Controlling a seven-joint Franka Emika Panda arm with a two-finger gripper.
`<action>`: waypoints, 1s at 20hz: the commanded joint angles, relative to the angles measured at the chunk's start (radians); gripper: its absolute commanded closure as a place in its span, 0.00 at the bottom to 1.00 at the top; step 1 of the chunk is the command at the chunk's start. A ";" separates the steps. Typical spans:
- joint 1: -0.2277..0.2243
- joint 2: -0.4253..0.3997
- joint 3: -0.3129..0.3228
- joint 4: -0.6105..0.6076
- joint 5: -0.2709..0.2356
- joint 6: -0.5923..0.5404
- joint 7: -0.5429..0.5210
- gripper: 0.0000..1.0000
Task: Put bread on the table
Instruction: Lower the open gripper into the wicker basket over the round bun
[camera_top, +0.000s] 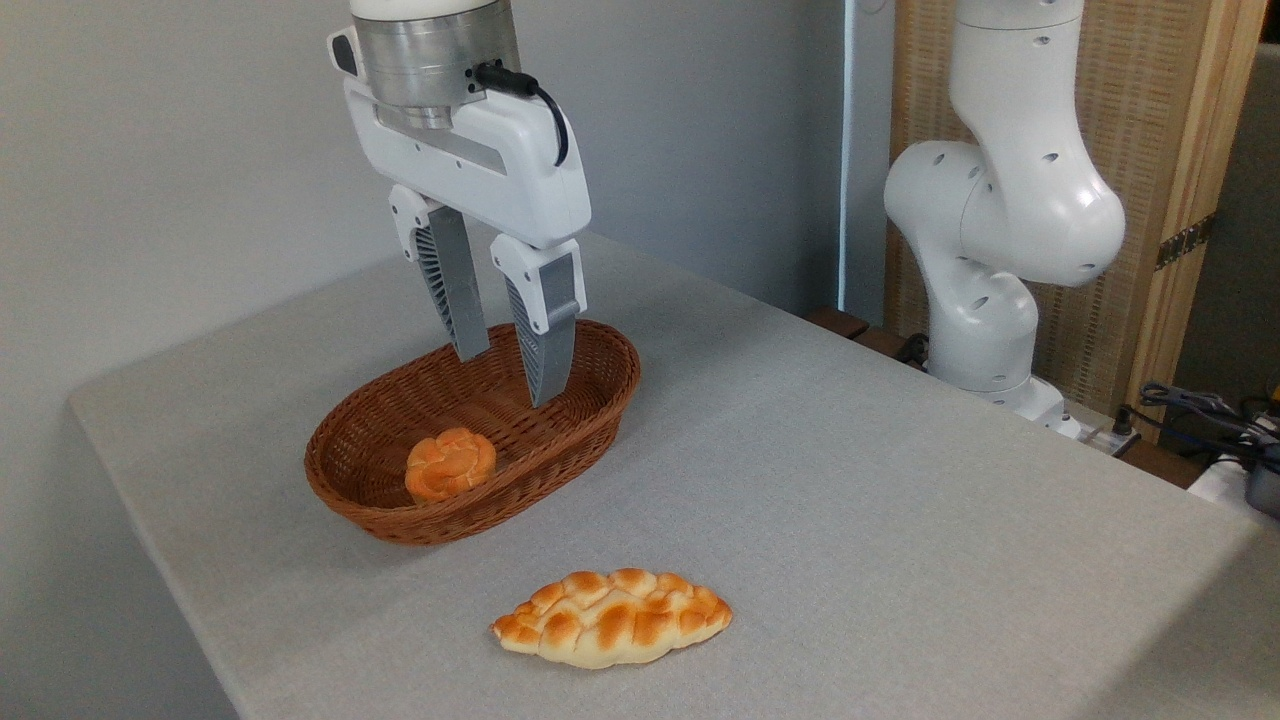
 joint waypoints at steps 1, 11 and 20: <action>-0.004 0.007 0.009 0.017 -0.002 0.000 0.012 0.00; -0.004 0.007 0.009 0.016 -0.002 -0.003 0.012 0.00; -0.016 0.004 -0.028 -0.047 -0.048 0.084 0.015 0.00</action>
